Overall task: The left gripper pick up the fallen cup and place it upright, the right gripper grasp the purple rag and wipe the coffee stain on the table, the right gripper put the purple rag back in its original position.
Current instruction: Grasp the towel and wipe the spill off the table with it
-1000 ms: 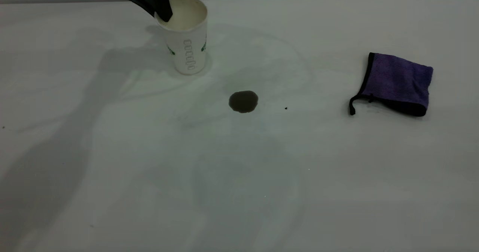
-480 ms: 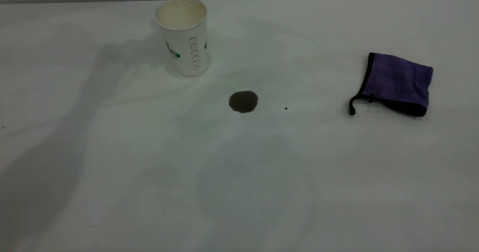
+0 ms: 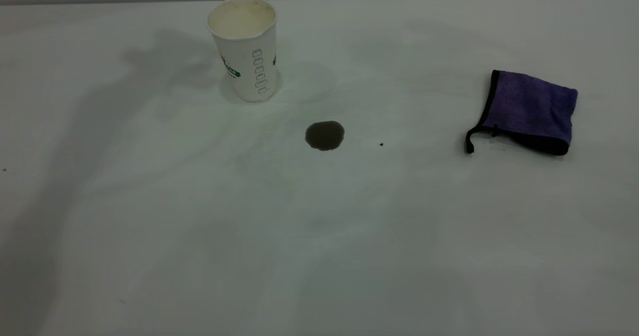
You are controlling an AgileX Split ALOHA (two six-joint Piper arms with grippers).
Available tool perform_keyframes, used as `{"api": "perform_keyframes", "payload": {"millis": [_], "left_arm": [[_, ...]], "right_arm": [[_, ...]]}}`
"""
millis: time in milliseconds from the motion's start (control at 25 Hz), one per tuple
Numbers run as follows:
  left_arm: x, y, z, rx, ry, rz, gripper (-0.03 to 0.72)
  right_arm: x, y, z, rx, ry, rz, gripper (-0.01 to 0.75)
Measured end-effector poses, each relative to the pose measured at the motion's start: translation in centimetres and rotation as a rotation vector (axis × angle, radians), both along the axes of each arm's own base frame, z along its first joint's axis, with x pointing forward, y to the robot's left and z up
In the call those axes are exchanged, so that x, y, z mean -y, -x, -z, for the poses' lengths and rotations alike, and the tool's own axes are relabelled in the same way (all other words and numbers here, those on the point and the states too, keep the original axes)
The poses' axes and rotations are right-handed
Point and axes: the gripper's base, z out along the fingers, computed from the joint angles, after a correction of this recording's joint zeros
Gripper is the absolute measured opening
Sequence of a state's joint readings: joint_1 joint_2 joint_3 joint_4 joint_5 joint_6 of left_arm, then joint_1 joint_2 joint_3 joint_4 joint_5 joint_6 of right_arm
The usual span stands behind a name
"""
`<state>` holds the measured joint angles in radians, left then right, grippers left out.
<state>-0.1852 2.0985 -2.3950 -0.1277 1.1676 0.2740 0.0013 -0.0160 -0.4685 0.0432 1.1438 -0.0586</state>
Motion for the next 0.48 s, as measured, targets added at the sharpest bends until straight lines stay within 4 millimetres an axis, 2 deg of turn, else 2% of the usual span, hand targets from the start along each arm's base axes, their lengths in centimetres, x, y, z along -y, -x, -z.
{"api": "perform_keyframes", "payload": {"millis": [120, 240, 480], "left_arm": [[-0.9, 2.6, -2.0, 0.005, -0.022, -0.052, 0.541], [-1.9, 5.9, -2.2, -0.048, -0.059, -0.088, 0.524], [-3.7, 13.9, -0.5, -0.183, -0.094, -0.139, 0.516]], "right_arm": [[0.0, 0.0, 0.0, 0.0, 0.0, 0.0, 0.238], [0.0, 0.0, 0.0, 0.0, 0.0, 0.0, 0.238], [0.0, 0.0, 0.0, 0.0, 0.0, 0.0, 0.238]]}}
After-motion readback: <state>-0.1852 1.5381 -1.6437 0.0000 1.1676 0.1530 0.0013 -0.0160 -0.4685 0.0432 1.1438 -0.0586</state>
